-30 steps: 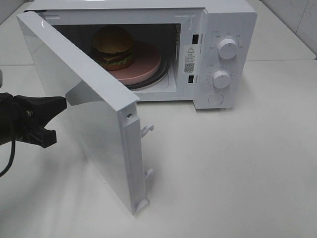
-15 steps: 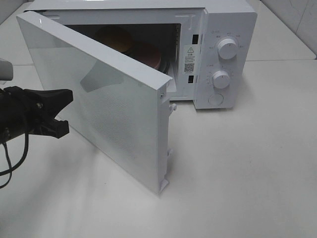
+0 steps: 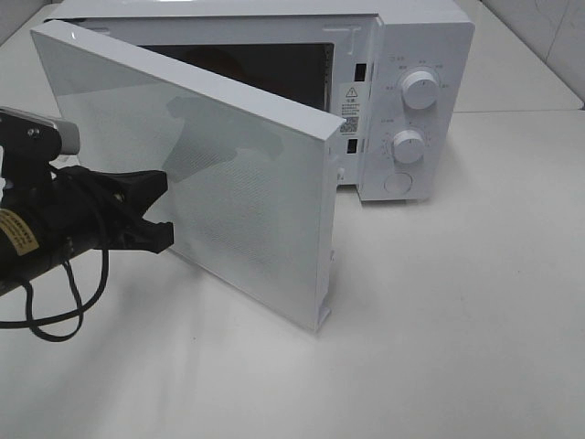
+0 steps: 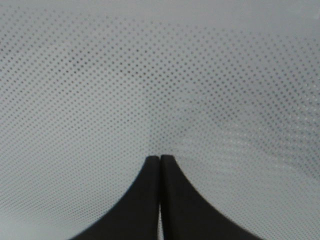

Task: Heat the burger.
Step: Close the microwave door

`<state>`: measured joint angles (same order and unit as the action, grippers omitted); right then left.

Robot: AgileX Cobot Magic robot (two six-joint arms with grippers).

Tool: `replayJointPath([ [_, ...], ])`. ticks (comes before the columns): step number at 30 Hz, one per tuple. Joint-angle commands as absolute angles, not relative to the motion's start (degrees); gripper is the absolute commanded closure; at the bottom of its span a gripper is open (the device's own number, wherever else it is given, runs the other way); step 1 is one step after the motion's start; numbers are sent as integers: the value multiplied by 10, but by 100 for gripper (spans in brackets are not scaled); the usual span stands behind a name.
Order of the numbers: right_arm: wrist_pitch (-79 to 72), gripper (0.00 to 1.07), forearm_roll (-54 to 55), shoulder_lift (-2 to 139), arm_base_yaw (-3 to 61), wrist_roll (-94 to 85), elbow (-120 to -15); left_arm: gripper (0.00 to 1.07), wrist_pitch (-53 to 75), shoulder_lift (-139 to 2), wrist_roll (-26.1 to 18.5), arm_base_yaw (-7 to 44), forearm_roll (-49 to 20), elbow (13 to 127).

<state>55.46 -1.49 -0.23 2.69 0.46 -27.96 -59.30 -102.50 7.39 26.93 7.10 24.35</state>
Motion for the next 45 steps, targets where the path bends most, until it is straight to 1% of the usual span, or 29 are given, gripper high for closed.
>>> replayJointPath([
  [1, 552, 32, -16, -19, 28, 10, -280, 107, -615, -1032, 71, 283, 39, 250],
  [2, 552, 32, -16, -19, 28, 10, -280, 107, -629, -1036, 71, 293, 13, 250],
  [4, 552, 32, -16, -19, 28, 10, -280, 107, -633, -1037, 70, 299, 0, 250],
  [5, 552, 32, -16, -19, 28, 10, -280, 107, -647, -1039, 70, 310, -26, 250],
  [6, 552, 32, -16, -19, 28, 10, -280, 107, -647, -1039, 70, 310, -26, 250],
  [7, 552, 32, -16, -19, 28, 10, -280, 107, -656, -1039, 70, 322, -45, 252],
  [8, 552, 32, -16, -19, 28, 10, -280, 107, -656, -1039, 70, 322, -45, 252],
  [10, 552, 32, -16, -19, 28, 10, -280, 107, -652, -1040, 68, 337, -70, 263],
  [11, 552, 32, -16, -19, 28, 10, -280, 107, -652, -1040, 68, 337, -70, 263],
  [12, 552, 32, -16, -19, 28, 10, -280, 107, -649, -1041, 54, 343, -83, 275],
  [13, 552, 32, -16, -19, 28, 10, -280, 107, -649, -1041, 54, 343, -83, 275],
  [14, 552, 32, -16, -19, 28, 10, -280, 107, -643, -1041, 40, 347, -91, 287],
  [15, 552, 32, -16, -19, 28, 10, -280, 107, -636, -1041, 37, 347, -93, 294],
  [22, 552, 32, -16, -19, 28, 10, -280, 107, -574, -1041, 26, 350, -106, 339],
  [26, 552, 32, -16, -19, 28, 10, -280, 107, -574, -1041, 22, 359, -121, 347],
  [28, 552, 32, -16, -19, 28, 10, -280, 107, -575, -1050, -3, 373, -142, 358],
  [31, 552, 32, -16, -19, 28, 10, -280, 107, -576, -1054, -8, 375, -145, 362],
  [33, 552, 32, -16, -19, 28, 10, -280, 107, -576, -1073, -19, 391, -163, 384],
  [36, 552, 32, -16, -19, 28, 10, -280, 107, -577, -1078, -20, 394, -174, 392],
  [37, 552, 32, -16, -19, 28, 10, -280, 107, -577, -1089, -32, 400, -202, 409],
  [38, 552, 32, -16, -19, 28, 10, -280, 107, -576, -1101, -54, 407, -225, 427],
  [39, 552, 32, -16, -19, 28, 10, -280, 107, -576, -1101, -54, 407, -225, 427],
  [40, 552, 32, -16, -19, 28, 10, -280, 107, -576, -1107, -64, 411, -231, 435],
  [41, 552, 32, -16, -19, 28, 10, -280, 107, -577, -1115, -83, 419, -242, 451],
  [44, 552, 32, -16, -19, 28, 10, -280, 107, -576, -1119, -92, 421, -248, 460],
  [45, 552, 32, -16, -19, 28, 10, -280, 107, -577, -1128, -105, 425, -261, 474],
])
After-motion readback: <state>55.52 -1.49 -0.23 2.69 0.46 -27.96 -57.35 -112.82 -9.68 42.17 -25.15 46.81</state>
